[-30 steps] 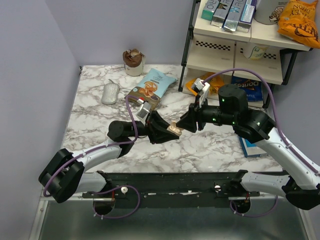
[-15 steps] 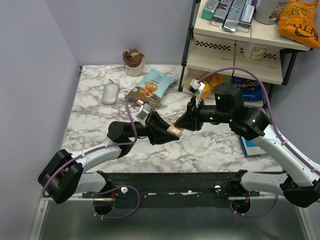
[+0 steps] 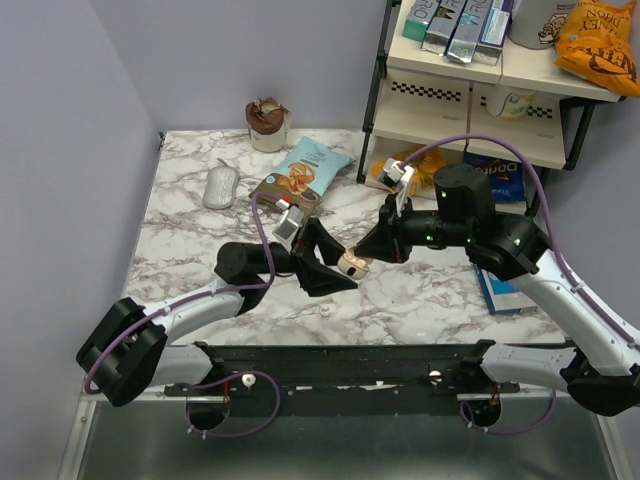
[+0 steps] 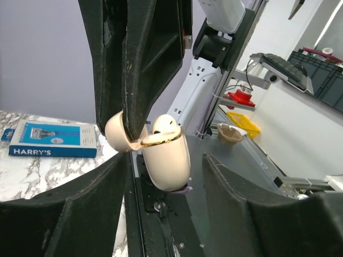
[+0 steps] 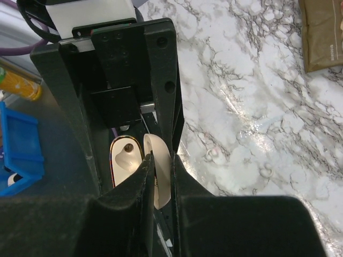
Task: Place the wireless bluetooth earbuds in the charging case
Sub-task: Adjust the charging case.
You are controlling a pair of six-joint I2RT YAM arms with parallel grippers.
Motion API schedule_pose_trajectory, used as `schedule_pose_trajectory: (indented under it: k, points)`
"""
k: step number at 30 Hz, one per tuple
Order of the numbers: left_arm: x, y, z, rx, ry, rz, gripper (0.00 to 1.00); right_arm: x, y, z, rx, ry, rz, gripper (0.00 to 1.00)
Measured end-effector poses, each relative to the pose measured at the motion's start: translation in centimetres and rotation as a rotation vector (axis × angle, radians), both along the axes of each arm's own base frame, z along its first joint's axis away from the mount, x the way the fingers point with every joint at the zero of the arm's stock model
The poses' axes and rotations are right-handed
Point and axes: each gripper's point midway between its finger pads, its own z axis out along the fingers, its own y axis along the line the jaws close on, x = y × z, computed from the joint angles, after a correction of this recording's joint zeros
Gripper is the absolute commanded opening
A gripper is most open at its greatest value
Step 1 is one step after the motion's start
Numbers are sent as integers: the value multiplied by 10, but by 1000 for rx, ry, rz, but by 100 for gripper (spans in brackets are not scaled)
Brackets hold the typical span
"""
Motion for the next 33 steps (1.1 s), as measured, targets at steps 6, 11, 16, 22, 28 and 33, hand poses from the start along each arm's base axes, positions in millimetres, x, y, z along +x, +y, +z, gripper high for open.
schedule_pose_trajectory:
  k: [6, 11, 16, 22, 28, 33]
  points:
    - [-1, -3, -2, 18, 27, -32, 72, -4, -6, 9, -7, -42, 17, 1]
    - [-3, -6, 2, 37, 45, -79, 70, -5, -11, 15, -59, -123, 18, 1]
    - [-5, -8, 15, 34, 31, -122, 63, -2, -16, 18, -121, -207, -2, 1]
    - [-6, -9, 17, 45, 36, -146, 57, 3, -20, 8, -184, -228, -14, 1]
    - [-5, -10, 13, 58, 35, -148, 61, 3, -20, 4, -205, -231, -9, 1]
    - [-4, -10, 13, 45, -15, -131, 65, 3, -19, 5, -211, -246, -5, 1]
